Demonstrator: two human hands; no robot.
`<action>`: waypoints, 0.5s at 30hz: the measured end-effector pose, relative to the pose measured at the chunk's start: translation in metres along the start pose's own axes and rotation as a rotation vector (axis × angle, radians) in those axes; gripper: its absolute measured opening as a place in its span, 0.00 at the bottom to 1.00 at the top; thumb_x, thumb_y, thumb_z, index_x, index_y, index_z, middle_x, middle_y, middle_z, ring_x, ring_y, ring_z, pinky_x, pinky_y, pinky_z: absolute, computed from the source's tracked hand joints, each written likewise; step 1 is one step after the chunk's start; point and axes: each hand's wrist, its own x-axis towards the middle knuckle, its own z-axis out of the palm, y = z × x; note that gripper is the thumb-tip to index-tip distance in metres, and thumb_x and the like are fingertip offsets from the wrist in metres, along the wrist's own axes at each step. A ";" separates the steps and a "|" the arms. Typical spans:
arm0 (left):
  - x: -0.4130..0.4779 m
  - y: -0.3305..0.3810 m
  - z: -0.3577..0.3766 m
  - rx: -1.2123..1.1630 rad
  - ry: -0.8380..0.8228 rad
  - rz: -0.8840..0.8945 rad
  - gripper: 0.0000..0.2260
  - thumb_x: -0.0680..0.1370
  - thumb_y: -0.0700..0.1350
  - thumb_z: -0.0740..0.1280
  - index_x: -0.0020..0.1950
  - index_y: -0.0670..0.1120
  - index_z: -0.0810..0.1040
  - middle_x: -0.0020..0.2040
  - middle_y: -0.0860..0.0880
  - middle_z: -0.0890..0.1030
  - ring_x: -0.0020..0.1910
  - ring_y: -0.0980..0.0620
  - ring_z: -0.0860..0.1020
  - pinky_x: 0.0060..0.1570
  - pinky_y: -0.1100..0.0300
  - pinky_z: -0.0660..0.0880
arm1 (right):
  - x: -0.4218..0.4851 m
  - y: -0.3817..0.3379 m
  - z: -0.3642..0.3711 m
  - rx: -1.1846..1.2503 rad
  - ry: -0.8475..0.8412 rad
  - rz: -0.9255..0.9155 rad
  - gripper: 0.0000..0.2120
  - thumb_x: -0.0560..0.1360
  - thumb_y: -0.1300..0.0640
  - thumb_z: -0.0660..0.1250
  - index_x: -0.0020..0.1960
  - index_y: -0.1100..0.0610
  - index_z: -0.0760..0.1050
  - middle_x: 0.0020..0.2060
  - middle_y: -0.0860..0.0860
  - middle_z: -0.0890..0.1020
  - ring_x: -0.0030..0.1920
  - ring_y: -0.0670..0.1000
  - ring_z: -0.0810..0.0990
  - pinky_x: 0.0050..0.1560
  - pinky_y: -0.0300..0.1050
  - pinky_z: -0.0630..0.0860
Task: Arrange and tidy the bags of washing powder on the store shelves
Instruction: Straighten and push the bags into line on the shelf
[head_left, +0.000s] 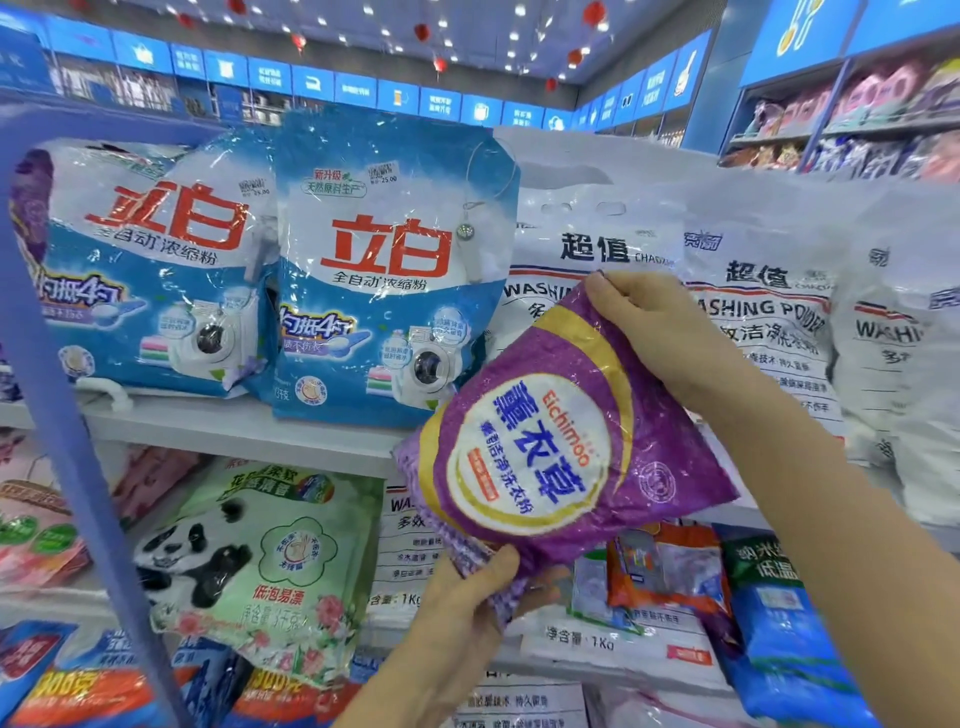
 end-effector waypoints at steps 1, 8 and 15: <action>0.002 0.002 -0.005 0.019 0.032 0.020 0.46 0.41 0.48 0.85 0.56 0.41 0.76 0.47 0.37 0.84 0.38 0.39 0.83 0.31 0.54 0.80 | -0.007 -0.001 -0.006 0.036 -0.067 0.067 0.15 0.80 0.48 0.58 0.40 0.55 0.75 0.29 0.43 0.78 0.30 0.41 0.74 0.33 0.33 0.68; 0.014 0.005 -0.015 0.120 0.147 0.115 0.36 0.48 0.44 0.84 0.54 0.44 0.78 0.45 0.43 0.85 0.39 0.44 0.84 0.31 0.59 0.78 | -0.037 0.042 -0.006 -0.427 -0.097 0.208 0.22 0.74 0.36 0.57 0.47 0.55 0.75 0.40 0.52 0.81 0.41 0.54 0.80 0.41 0.50 0.77; 0.005 -0.008 -0.041 0.306 0.179 0.059 0.27 0.61 0.41 0.79 0.53 0.38 0.69 0.31 0.39 0.79 0.24 0.46 0.75 0.20 0.61 0.69 | -0.011 0.058 -0.007 -0.646 0.103 -0.239 0.15 0.77 0.48 0.64 0.36 0.55 0.67 0.25 0.48 0.69 0.32 0.58 0.74 0.32 0.47 0.62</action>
